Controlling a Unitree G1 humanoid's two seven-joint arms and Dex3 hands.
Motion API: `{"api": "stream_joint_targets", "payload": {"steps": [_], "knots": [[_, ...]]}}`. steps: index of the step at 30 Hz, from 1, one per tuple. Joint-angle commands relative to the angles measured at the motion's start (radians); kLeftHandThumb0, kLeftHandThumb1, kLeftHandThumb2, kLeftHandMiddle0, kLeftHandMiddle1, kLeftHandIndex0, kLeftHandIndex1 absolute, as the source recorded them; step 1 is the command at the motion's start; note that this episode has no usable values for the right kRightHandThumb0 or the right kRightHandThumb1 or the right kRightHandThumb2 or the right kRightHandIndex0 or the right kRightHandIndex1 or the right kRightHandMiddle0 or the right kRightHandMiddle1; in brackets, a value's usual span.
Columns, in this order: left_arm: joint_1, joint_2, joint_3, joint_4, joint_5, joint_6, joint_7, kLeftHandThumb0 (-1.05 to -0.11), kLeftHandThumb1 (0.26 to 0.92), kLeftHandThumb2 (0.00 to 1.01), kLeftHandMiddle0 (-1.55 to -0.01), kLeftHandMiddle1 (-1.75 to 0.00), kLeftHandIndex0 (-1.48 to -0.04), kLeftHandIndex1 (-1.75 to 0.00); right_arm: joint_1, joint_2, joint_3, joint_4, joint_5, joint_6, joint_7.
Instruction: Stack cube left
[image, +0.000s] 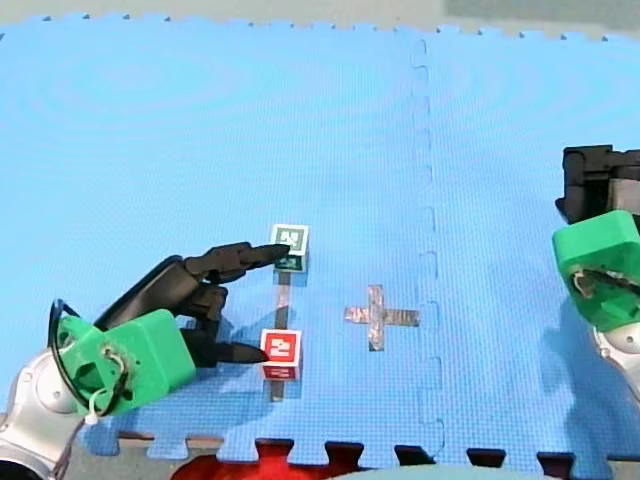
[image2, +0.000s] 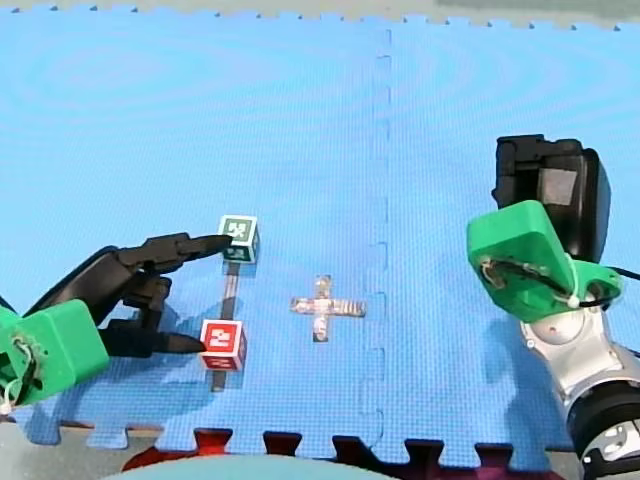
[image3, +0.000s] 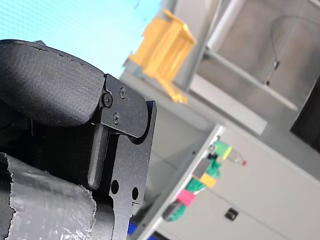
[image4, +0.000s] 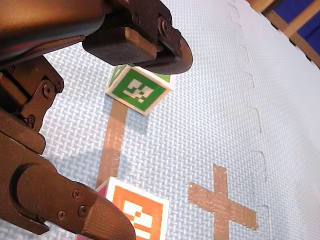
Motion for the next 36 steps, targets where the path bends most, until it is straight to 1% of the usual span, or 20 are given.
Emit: {"api": "stream_joint_targets", "payload": {"steps": [1, 8, 12, 15, 16, 17, 20, 23, 25, 29, 36], "knots": [[-0.003, 0.002, 0.006, -0.004, -0.01, 0.008, -0.01, -0.305, 0.682, 0.0, -0.85, -1.75, -0.38, 0.0, -0.006, -0.005, 0.0, 0.002, -0.001, -0.005, -0.005], [-0.013, 0.004, 0.009, -0.008, -0.033, 0.031, -0.067, -0.313, 0.684, 0.0, -0.85, -1.75, -0.39, 0.0, -0.014, -0.008, 0.0, 0.005, -0.003, -0.007, -0.015], [-0.025, 0.019, 0.001, -0.005, -0.04, 0.037, -0.132, -0.337, 0.685, 0.0, -0.85, -1.75, -0.41, -0.01, -0.02, -0.012, -0.002, 0.005, -0.002, -0.005, -0.013], [-0.036, 0.04, -0.009, -0.014, -0.041, 0.048, -0.193, -0.35, 0.686, 0.0, -0.85, -1.75, -0.55, -0.08, -0.023, -0.012, -0.001, 0.004, -0.002, -0.004, -0.014], [-0.04, 0.045, -0.011, -0.019, -0.041, 0.058, -0.212, -0.374, 0.686, 0.0, -0.85, -1.75, -0.59, -0.09, -0.023, -0.012, 0.0, 0.003, -0.003, -0.004, -0.015], [-0.043, 0.051, -0.014, -0.025, -0.041, 0.07, -0.23, -0.383, 0.686, 0.0, -0.85, -1.75, -0.61, -0.09, -0.024, -0.012, 0.0, 0.002, -0.004, -0.004, -0.016], [-0.046, 0.062, -0.02, -0.045, -0.038, 0.094, -0.263, -0.458, 0.682, 0.0, -0.85, -1.75, -0.64, -0.07, -0.026, -0.012, 0.001, 0.001, -0.005, -0.003, -0.018], [-0.05, 0.085, -0.041, -0.067, -0.016, 0.104, -0.291, -0.581, 0.681, 0.0, -0.86, -1.75, -0.66, -0.05, -0.028, -0.012, 0.001, -0.002, -0.005, -0.003, -0.018], [-0.059, 0.1, -0.055, -0.075, 0.007, 0.109, -0.299, -0.625, 0.676, 0.0, -0.87, -1.75, -0.66, -0.04, -0.029, -0.012, 0.001, -0.004, -0.004, -0.004, -0.018], [-0.064, 0.11, -0.065, -0.082, 0.022, 0.114, -0.305, -0.66, 0.677, 0.0, -0.89, -1.75, -0.66, -0.03, -0.025, -0.011, 0.003, -0.004, -0.005, -0.007, -0.02], [-0.065, 0.11, -0.066, -0.067, -0.002, 0.104, -0.347, -0.701, 0.681, 0.0, -0.92, -1.75, -0.68, -0.02, -0.022, -0.009, 0.005, -0.005, -0.009, -0.01, -0.026]]}}
